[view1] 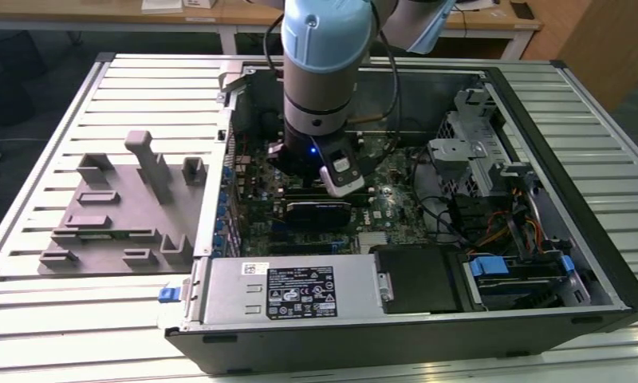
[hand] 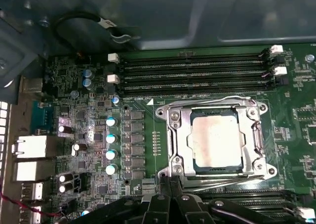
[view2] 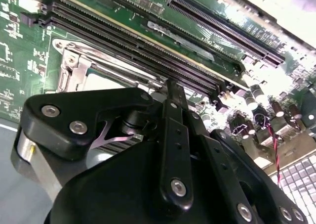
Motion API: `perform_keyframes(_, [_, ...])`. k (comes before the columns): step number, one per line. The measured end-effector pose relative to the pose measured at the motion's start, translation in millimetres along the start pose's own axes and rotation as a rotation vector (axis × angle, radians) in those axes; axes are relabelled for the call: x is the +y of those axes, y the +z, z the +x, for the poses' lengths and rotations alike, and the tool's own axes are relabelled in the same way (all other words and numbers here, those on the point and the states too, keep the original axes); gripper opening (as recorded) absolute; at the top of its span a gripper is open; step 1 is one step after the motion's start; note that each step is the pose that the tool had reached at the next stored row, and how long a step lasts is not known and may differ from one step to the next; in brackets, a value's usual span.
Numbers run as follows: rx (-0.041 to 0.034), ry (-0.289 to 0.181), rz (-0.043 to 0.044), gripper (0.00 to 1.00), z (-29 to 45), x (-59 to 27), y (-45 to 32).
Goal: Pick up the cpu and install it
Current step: 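Install the second cpu locking lever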
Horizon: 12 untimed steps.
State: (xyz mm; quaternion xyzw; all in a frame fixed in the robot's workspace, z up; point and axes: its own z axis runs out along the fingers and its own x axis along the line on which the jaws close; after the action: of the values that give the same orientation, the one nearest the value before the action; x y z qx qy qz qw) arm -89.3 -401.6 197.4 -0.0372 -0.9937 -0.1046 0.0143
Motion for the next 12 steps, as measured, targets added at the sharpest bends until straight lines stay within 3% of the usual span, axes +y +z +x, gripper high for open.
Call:
perform_keyframes(2, [0.0004, 0.0, -0.0046, 0.11, 0.0, -0.3, 1.2])
perform_keyframes(6, [0.0013, -0.001, -0.0287, 0.11, -0.2, -0.2, 2.8])
perform_keyframes(8, [0.0025, -0.001, -0.0359, 0.11, -0.1, -0.4, 2.6])
perform_keyframes(12, [0.0027, -0.001, -0.0365, 0.11, 0.0, -0.2, 0.8])
